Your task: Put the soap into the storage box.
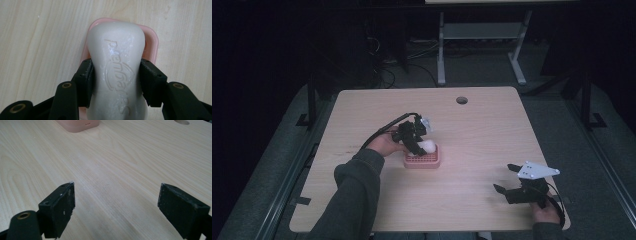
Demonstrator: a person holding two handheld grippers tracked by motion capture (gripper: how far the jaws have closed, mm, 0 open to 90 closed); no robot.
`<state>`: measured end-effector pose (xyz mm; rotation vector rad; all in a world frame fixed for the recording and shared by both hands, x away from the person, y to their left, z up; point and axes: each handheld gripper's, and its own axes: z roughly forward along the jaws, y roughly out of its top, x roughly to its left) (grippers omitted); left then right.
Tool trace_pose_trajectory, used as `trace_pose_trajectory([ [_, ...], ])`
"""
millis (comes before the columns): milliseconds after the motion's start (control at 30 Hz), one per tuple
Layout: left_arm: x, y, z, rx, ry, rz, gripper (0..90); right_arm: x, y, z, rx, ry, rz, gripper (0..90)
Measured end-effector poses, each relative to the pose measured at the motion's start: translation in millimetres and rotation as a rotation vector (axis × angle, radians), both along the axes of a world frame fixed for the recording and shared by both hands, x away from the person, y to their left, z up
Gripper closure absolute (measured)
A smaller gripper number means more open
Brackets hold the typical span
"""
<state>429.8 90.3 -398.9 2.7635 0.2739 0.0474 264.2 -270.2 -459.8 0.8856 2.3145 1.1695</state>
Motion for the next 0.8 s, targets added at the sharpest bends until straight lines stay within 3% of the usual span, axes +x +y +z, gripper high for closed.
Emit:
trace_pose_trajectory([
  [800, 4.3, -2.4, -15.1, 0.015, 0.025, -0.002, 49.4, 0.0, -1.4, -0.1, -0.005, -0.003, 0.002, 13.6],
])
